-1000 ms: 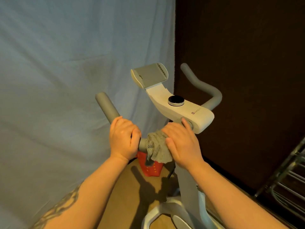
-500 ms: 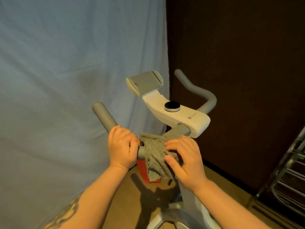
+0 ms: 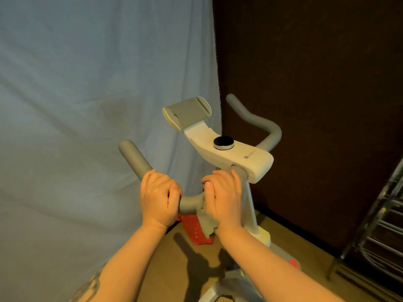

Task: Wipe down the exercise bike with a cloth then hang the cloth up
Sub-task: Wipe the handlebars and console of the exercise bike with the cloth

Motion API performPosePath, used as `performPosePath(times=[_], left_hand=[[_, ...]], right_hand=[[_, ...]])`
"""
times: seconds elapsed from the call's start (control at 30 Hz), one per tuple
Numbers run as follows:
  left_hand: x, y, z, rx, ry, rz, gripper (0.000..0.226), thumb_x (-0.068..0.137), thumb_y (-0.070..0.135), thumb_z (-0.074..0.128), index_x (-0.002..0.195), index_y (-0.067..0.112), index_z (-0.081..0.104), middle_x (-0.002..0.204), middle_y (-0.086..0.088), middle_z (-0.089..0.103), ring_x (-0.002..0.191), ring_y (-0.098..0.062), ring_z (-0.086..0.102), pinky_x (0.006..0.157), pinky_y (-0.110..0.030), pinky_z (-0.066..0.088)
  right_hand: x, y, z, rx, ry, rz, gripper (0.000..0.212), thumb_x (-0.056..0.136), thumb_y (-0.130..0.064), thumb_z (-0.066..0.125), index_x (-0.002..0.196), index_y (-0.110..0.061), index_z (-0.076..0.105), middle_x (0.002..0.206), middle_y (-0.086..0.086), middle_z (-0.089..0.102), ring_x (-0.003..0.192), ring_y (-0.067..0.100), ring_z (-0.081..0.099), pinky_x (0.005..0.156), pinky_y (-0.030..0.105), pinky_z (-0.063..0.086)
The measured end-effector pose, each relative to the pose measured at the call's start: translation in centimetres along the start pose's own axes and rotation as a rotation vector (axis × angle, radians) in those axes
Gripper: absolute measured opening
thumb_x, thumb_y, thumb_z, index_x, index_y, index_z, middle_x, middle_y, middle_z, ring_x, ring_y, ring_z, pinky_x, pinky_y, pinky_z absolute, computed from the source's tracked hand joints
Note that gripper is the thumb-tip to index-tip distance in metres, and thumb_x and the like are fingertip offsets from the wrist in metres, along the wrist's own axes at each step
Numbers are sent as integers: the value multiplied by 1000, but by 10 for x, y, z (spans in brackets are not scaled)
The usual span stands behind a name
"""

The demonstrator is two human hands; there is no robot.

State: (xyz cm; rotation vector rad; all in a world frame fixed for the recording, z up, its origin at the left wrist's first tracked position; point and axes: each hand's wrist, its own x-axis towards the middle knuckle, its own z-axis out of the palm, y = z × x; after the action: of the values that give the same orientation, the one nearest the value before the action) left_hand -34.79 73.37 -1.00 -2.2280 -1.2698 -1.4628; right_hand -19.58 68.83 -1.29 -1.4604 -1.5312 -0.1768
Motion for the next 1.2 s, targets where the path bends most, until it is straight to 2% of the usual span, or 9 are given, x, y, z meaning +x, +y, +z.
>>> performPosePath(times=[0.17, 0.23, 0.33, 0.5, 0.63, 0.7, 0.9, 1.07, 1.2], left_hand=[[2, 3, 0, -7, -7, -4, 37, 82, 18, 38, 49, 16, 55, 57, 4, 54, 61, -19, 47, 80, -40, 40], [1, 2, 0, -4, 2, -8, 37, 82, 18, 37, 49, 16, 54, 57, 4, 54, 61, -19, 48, 82, -41, 40], [-1, 0, 0, -4, 15, 1, 38, 83, 19, 37, 49, 17, 54, 57, 5, 54, 61, -18, 47, 87, -41, 40], [1, 4, -1, 9, -26, -22, 37, 84, 20, 38, 51, 16, 55, 57, 3, 53, 62, -21, 48, 87, -40, 39], [-1, 1, -1, 1, -31, -47, 38, 84, 19, 38, 51, 15, 55, 56, 2, 52, 62, -22, 48, 88, -42, 40], [1, 2, 0, -7, -41, -40, 39, 86, 18, 37, 51, 14, 53, 55, 1, 51, 60, -20, 47, 84, -42, 40], [6, -17, -28, -26, -413, 151, 40, 101, 29, 26, 78, 24, 59, 75, 11, 53, 77, -9, 48, 95, -34, 36], [24, -33, -45, -45, -596, 324, 44, 104, 37, 21, 97, 27, 63, 93, 15, 60, 92, -6, 53, 92, -29, 37], [44, -53, -51, -9, -630, 475, 41, 103, 37, 24, 99, 28, 64, 94, 16, 61, 91, -5, 54, 99, -30, 33]], right_hand=[[44, 60, -39, -22, -427, -466, 36, 92, -44, 42, 103, -20, 66, 97, -4, 66, 93, 16, 56, 91, 33, 40], [50, 64, -39, -14, -326, -291, 34, 91, -40, 42, 96, -17, 67, 91, -2, 66, 89, 16, 55, 87, 39, 43], [13, 16, -12, -7, -77, 40, 30, 91, -29, 38, 79, -19, 63, 80, -6, 60, 85, 13, 53, 107, 44, 33], [22, 36, -19, -19, -186, -340, 32, 95, -26, 40, 83, -16, 68, 79, -3, 67, 78, 16, 61, 107, 35, 34], [4, 2, -7, -21, 9, 90, 40, 96, -22, 30, 71, -17, 61, 71, -3, 61, 79, 18, 60, 114, 39, 25], [-12, -35, 8, -57, 44, 135, 42, 99, -26, 29, 71, -22, 59, 68, -8, 57, 78, 13, 58, 116, 46, 23], [-7, -7, -27, -13, -224, -168, 48, 104, -41, 22, 121, -25, 65, 113, -10, 69, 112, 3, 51, 114, 28, 20], [-19, -49, 12, -265, -6, 131, 36, 96, -28, 33, 77, -20, 63, 78, -5, 62, 86, 17, 58, 114, 40, 24], [-16, -52, 13, -315, 13, 105, 37, 97, -32, 34, 77, -23, 63, 75, -9, 61, 85, 14, 59, 116, 36, 20]])
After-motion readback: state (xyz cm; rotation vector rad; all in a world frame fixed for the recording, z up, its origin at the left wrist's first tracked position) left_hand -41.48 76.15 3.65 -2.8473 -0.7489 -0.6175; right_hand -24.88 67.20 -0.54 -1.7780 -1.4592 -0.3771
